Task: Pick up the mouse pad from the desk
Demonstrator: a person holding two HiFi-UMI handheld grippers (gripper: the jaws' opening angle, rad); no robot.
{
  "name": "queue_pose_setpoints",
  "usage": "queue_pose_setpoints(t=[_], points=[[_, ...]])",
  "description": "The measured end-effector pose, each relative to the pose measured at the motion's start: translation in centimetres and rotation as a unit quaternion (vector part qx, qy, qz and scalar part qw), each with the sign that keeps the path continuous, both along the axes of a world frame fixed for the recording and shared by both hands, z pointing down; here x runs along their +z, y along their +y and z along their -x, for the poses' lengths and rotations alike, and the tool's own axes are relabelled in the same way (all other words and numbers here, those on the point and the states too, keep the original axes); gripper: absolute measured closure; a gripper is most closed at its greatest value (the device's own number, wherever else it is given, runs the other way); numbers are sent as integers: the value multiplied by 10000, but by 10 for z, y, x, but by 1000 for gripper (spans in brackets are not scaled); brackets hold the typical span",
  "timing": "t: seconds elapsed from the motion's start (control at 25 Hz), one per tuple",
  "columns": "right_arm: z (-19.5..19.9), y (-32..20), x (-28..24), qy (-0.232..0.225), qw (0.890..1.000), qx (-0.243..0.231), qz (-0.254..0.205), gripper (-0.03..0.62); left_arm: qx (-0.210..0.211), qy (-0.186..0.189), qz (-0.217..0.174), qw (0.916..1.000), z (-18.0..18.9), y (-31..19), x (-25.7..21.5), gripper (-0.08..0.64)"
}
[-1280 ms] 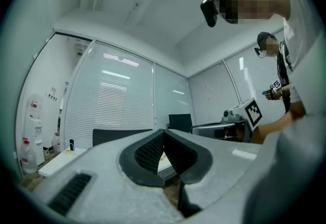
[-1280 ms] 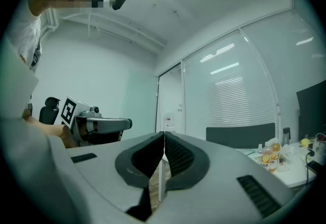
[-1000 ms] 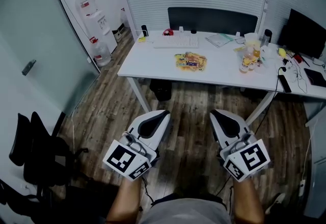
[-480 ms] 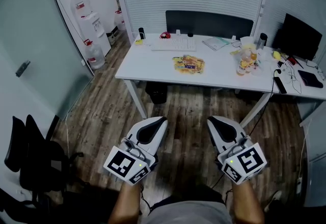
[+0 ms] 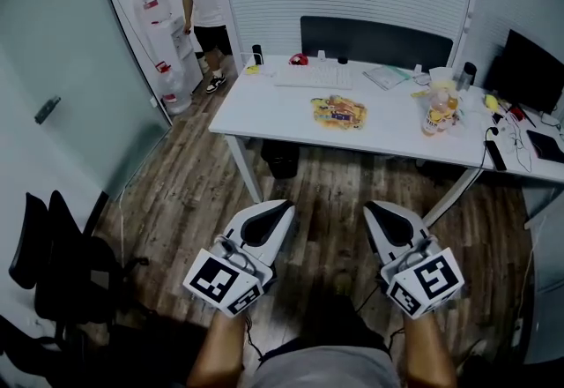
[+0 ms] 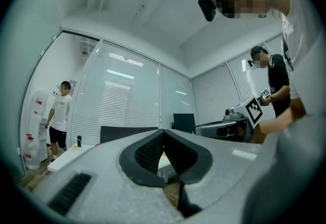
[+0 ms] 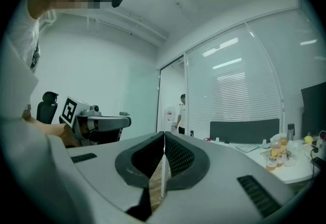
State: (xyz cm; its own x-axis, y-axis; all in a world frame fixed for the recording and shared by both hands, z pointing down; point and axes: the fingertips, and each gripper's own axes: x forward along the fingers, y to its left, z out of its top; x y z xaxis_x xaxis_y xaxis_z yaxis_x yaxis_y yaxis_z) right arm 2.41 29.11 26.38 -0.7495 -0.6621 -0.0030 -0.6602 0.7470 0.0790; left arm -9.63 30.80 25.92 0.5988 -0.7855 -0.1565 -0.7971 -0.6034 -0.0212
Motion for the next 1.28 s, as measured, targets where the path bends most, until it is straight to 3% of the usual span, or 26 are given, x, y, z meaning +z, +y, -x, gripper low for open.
queue_pose_setpoints(t=[0.52, 1.28], points=[[-18, -96, 13, -148, 9999, 29, 36, 580, -143, -264, 148, 9994, -8, -93, 7, 546], [-58, -314, 32, 97, 9996, -97, 232, 578, -505, -438, 461, 9967, -30, -314, 25, 545]])
